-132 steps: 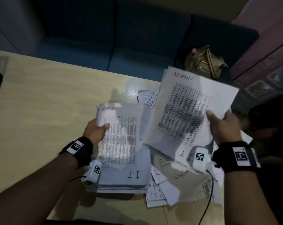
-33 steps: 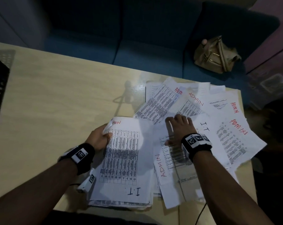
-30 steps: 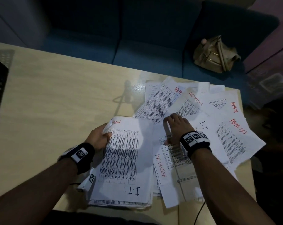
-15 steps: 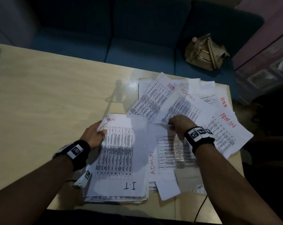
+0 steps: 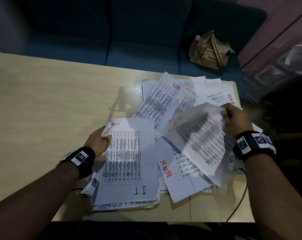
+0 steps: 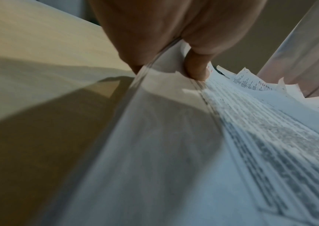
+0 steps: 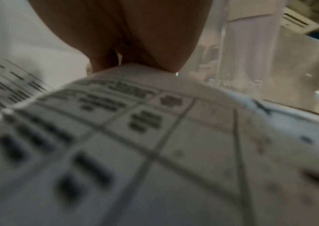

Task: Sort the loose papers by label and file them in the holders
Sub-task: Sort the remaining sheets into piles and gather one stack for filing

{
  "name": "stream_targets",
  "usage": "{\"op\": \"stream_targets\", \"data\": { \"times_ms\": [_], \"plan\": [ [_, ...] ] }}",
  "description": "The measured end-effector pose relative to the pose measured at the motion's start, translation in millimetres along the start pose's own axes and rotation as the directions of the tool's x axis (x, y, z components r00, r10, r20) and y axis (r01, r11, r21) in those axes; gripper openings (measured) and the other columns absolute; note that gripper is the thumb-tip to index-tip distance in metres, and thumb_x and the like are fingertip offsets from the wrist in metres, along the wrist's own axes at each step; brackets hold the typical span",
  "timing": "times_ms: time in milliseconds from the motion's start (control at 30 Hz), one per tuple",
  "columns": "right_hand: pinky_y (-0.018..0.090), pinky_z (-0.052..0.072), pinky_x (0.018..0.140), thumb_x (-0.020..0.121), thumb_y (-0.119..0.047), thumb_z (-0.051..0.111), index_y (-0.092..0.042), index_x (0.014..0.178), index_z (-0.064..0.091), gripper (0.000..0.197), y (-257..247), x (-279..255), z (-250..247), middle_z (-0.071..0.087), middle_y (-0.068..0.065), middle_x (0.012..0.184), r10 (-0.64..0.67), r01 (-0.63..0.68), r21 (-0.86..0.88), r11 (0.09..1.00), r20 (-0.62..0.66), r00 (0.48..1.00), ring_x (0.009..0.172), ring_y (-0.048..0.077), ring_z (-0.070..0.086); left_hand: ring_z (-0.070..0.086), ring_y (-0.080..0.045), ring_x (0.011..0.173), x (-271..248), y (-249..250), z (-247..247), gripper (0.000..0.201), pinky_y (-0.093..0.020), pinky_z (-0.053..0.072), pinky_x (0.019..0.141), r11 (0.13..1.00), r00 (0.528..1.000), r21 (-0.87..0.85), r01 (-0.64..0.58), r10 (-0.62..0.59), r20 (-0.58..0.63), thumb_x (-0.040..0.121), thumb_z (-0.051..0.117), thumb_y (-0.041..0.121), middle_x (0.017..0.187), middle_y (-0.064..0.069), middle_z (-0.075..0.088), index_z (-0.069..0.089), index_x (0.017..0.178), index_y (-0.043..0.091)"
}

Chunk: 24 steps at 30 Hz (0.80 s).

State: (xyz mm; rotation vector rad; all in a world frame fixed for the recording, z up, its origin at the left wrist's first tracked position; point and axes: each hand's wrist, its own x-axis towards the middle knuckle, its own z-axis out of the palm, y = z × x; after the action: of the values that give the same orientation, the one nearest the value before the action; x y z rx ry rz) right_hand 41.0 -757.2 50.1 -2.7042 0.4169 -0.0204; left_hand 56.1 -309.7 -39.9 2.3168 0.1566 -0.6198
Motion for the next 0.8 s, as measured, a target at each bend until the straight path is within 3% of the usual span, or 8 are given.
{"op": "stream_targets", "data": {
  "times_ms": [133,200,300,400,567,700,767,800],
  "plan": [
    [0.033,0.041,0.074,0.089,-0.01,0.051,-0.022,0.101,0.065,0.021,-10.2,-13.1,18.4,0.067,0.01,0.096,-0.152,0.214,-0.21,0.954,0.279,0.948,0.088,0.032,0.06,0.055,-0.024,0.083,0.1,-2.0,0.9,0.045,-0.03,0.042,0.072,1.0,1.0,-0.012,0.005,-0.005,-0.001,0.097,0.047,0.014,0.122,-0.015,0.061,0.043,0.142,0.017],
    [0.034,0.042,0.082,0.09,-0.011,0.052,-0.022,0.108,0.066,0.025,-25.7,-16.0,33.5,0.066,0.006,0.104,-0.267,0.395,-0.279,0.875,0.402,0.876,0.097,0.03,0.06,0.055,-0.024,0.078,1.8,-5.1,1.4,0.04,-0.029,0.043,0.066,1.0,1.0,-0.018,0.008,-0.008,0.001,0.096,0.047,0.014,0.11,-0.013,0.063,0.047,0.137,0.017],
    [0.036,0.035,0.099,0.097,-0.027,0.046,-0.028,0.114,0.059,0.022,-50.6,-18.6,63.8,0.057,-0.003,0.117,-0.353,0.59,-0.303,0.748,0.571,0.741,0.111,0.022,0.051,0.056,-0.021,0.08,7.6,-9.9,2.5,0.04,-0.028,0.044,0.064,0.994,0.999,-0.103,0.029,-0.026,0.031,0.096,0.049,0.015,0.113,-0.009,0.063,0.048,0.136,0.02],
    [0.038,0.029,0.109,0.094,-0.037,0.051,-0.03,0.117,0.055,0.024,-70.9,-26.3,86.8,0.048,-0.004,0.13,-0.372,0.623,-0.263,0.737,0.612,0.698,0.121,0.02,0.045,0.053,-0.023,0.081,8.0,-15.1,4.4,0.037,-0.031,0.045,0.07,0.991,0.999,-0.128,0.029,-0.026,0.022,0.095,0.048,0.011,0.113,-0.013,0.063,0.051,0.131,0.02],
    [0.041,0.028,0.112,0.063,-0.042,0.082,-0.033,0.125,0.045,0.072,-73.2,-36.5,98.6,0.043,-0.005,0.131,-0.259,0.583,-0.303,0.754,0.678,0.688,0.122,0.019,0.043,0.053,-0.025,0.087,6.1,-18.2,5.1,0.032,-0.033,0.043,0.079,0.982,0.999,-0.182,0.044,-0.042,0.019,0.093,0.049,0.008,0.112,-0.011,0.064,0.056,0.119,0.026],
    [0.034,0.032,0.102,0.075,-0.031,0.075,-0.031,0.114,0.056,0.043,-72.8,-31.4,99.7,0.056,-0.008,0.115,-0.193,0.539,-0.349,0.767,0.675,0.712,0.112,0.016,0.046,0.058,-0.027,0.089,8.1,-17.1,4.1,0.037,-0.038,0.048,0.085,0.986,0.999,-0.161,0.046,-0.046,0.0,0.093,0.052,0.01,0.112,-0.009,0.066,0.055,0.129,0.018],
    [0.035,0.035,0.1,0.08,-0.033,0.067,-0.035,0.099,0.063,0.019,-74.6,-25.7,95.8,0.063,-0.009,0.106,-0.211,0.591,-0.365,0.72,0.696,0.686,0.109,0.016,0.05,0.057,-0.025,0.084,5.8,-14.8,3.4,0.04,-0.037,0.049,0.08,0.98,0.997,-0.188,0.073,-0.069,0.029,0.094,0.051,0.011,0.109,-0.009,0.066,0.052,0.133,0.021],
    [0.033,0.038,0.097,0.078,-0.035,0.067,-0.037,0.09,0.064,0.012,-73.9,-21.1,88.6,0.064,-0.011,0.098,-0.217,0.562,-0.334,0.757,0.682,0.698,0.104,0.015,0.053,0.057,-0.025,0.083,5.7,-15.5,3.7,0.04,-0.035,0.047,0.078,0.975,0.996,-0.204,0.088,-0.082,0.034,0.094,0.052,0.011,0.108,-0.009,0.066,0.052,0.133,0.021]
  ]
}}
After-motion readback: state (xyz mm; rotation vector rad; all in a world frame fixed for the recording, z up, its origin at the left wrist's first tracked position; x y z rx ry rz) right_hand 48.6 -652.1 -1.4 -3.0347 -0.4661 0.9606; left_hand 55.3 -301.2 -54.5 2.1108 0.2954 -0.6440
